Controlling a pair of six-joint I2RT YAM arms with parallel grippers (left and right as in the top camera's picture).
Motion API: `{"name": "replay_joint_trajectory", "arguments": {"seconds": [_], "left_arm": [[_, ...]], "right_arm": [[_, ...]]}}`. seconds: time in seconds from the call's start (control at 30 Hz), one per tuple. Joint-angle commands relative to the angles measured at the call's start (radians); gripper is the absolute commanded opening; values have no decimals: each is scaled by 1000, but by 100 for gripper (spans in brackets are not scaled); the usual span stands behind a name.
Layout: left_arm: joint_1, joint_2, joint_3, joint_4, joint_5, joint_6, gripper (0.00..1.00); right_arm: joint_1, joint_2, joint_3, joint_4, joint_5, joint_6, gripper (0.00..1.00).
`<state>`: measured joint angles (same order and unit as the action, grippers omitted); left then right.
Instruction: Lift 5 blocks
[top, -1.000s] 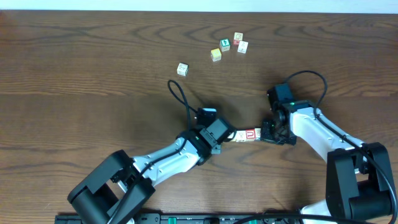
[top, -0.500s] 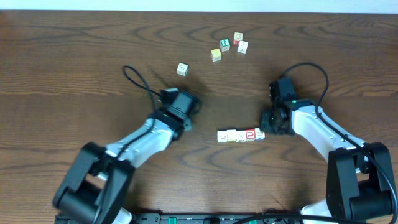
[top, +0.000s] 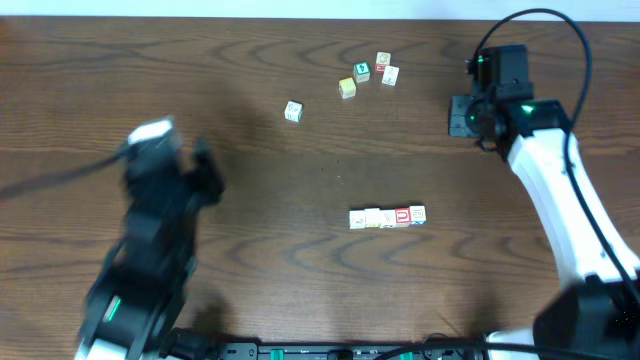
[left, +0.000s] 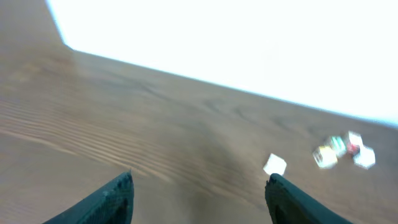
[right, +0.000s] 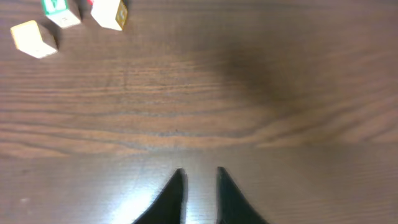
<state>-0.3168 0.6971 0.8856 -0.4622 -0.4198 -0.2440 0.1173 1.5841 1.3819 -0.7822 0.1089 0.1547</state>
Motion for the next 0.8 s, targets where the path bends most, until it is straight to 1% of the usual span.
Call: {"name": "replay_joint_trajectory", "arguments": {"seconds": [0.0, 0.03, 0.07, 0.1, 0.2, 0.3, 0.43, 0.47, 0.6, 0.77], "left_arm": [[4, -180, 10, -65, -105, 49, 70], [4, -236, 10, -90, -105, 48, 70], [4, -289, 10, -115, -105, 44, 70], [4, -347, 10, -141, -105, 42, 70], [4, -478, 10, -196, -105, 40, 72], [4, -579, 14, -242, -105, 40, 77], [4, -652, 70, -367, -105, 41, 81], [4, -657, 107, -426, -105, 41, 82], [5, -657, 222, -578, -105, 41, 82], [22, -657, 430, -787, -105, 41, 82]], "right_arm": [[1, -164, 26, -32, 33, -19, 64], [3, -210, 26, -56, 33, -22, 69], [7, -256, 26, -83, 33, -21, 79], [12, -308, 26, -118, 32, -20, 85], [34, -449, 24, -216, 44, -16, 92], [55, -600, 24, -319, 97, 5, 96], [61, -812, 24, -448, 129, 51, 98], [61, -889, 24, -487, 126, 63, 99], [60, -1070, 24, -571, 126, 80, 99], [60, -1254, 24, -698, 127, 138, 99]]}}
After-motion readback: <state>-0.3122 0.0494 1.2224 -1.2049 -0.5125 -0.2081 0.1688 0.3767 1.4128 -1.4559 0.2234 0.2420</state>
